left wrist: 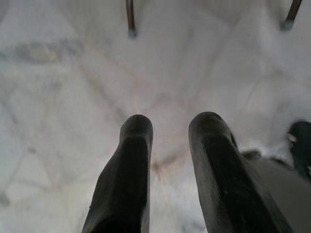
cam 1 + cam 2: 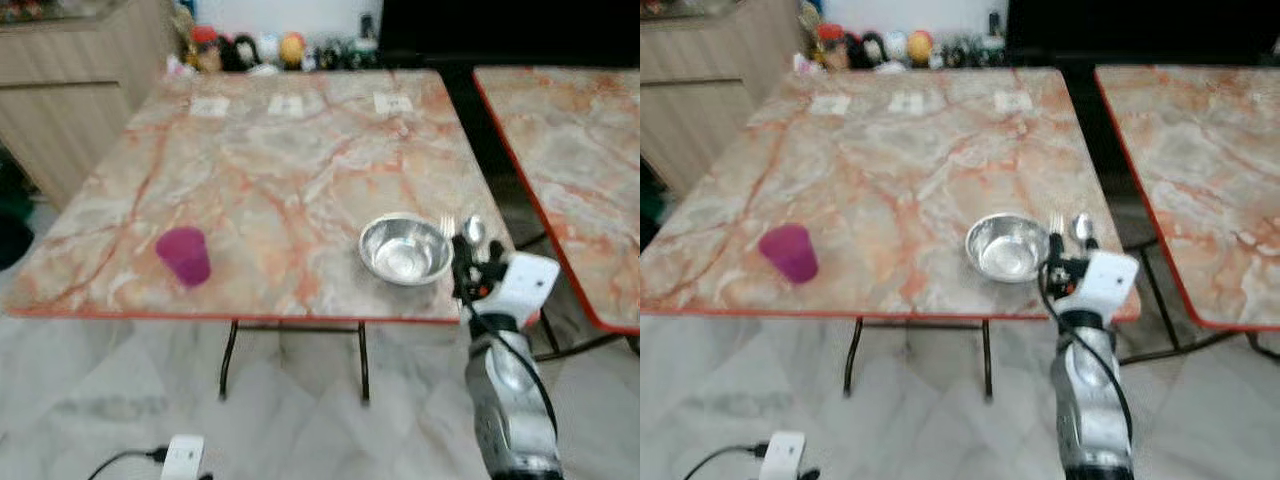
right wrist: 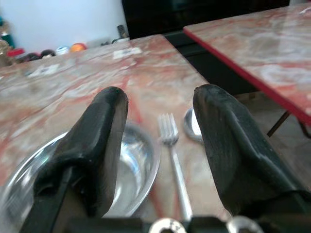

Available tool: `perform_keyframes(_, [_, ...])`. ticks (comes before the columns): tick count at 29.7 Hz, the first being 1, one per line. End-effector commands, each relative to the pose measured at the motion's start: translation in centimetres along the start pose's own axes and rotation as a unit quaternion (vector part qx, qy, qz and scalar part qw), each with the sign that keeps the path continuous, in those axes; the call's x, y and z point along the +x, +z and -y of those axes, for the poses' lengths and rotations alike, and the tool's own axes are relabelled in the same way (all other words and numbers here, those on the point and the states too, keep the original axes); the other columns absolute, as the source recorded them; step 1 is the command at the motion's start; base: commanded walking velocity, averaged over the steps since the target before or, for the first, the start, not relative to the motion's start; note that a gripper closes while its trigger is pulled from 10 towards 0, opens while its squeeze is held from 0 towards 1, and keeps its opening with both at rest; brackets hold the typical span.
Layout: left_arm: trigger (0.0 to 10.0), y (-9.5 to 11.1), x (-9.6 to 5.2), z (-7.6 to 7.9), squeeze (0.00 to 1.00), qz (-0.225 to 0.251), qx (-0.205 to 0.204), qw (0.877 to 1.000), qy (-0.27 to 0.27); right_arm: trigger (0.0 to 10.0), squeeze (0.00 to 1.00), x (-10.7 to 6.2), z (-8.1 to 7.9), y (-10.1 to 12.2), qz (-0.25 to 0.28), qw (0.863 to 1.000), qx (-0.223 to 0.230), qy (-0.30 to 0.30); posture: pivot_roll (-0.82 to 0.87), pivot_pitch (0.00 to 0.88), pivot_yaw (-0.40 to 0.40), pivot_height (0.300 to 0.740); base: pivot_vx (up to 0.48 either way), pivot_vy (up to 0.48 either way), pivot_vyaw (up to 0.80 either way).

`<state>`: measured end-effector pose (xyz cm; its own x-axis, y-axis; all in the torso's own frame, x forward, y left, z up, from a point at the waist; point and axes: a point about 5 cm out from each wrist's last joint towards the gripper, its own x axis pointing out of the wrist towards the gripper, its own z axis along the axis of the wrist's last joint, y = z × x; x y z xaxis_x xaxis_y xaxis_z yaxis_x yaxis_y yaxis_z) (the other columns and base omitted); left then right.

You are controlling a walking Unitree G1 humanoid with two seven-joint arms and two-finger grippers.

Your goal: Setting the table

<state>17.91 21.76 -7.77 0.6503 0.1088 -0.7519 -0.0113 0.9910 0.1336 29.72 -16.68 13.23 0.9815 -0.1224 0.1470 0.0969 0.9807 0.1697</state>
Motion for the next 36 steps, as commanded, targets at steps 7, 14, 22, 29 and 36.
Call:
perform_keyframes(7, [10.0, -0.5, -0.1, -0.1, 0.0, -0.009, 0.004, 1.0, 0.004, 10.0, 0.0, -0.3, 0.3, -0.2, -0.004, 1.0, 0.001, -0.004, -0.11, 0.092, 0.046, 0.74, 0.04, 0.0, 0.0])
perform_keyframes(14, [10.0, -0.6, -0.1, -0.1, 0.0, -0.01, 0.008, 1.0, 0.003, 10.0, 0.0, -2.0, 1.1, -0.4, -0.024, 0.999, 0.025, -0.021, -0.11, 0.097, 0.041, 0.74, 0.0, 0.0, 0.0])
perform_keyframes(22, [10.0, -0.6, -0.1, -0.1, 0.0, -0.012, 0.014, 1.0, 0.001, 10.0, 0.94, -4.3, 3.1, 0.7, -0.023, 0.997, 0.04, -0.069, -0.12, 0.102, 0.037, 0.74, 0.0, 0.0, 0.0])
perform_keyframes(29, [10.0, -0.5, -0.1, -0.1, 0.0, -0.01, 0.017, 1.0, 0.0, 10.0, 0.0, -4.4, 4.1, 1.0, -0.048, 0.991, 0.091, -0.085, -0.13, 0.098, 0.037, 0.74, 0.0, 0.0, 0.0])
perform_keyframes(36, [10.0, -0.3, -0.1, -0.1, 0.0, -0.009, 0.019, 1.0, 0.0, 10.0, 0.0, -2.9, 4.2, 0.3, -0.088, 0.988, 0.107, -0.064, -0.12, 0.093, 0.038, 0.74, 0.0, 0.0, 0.0])
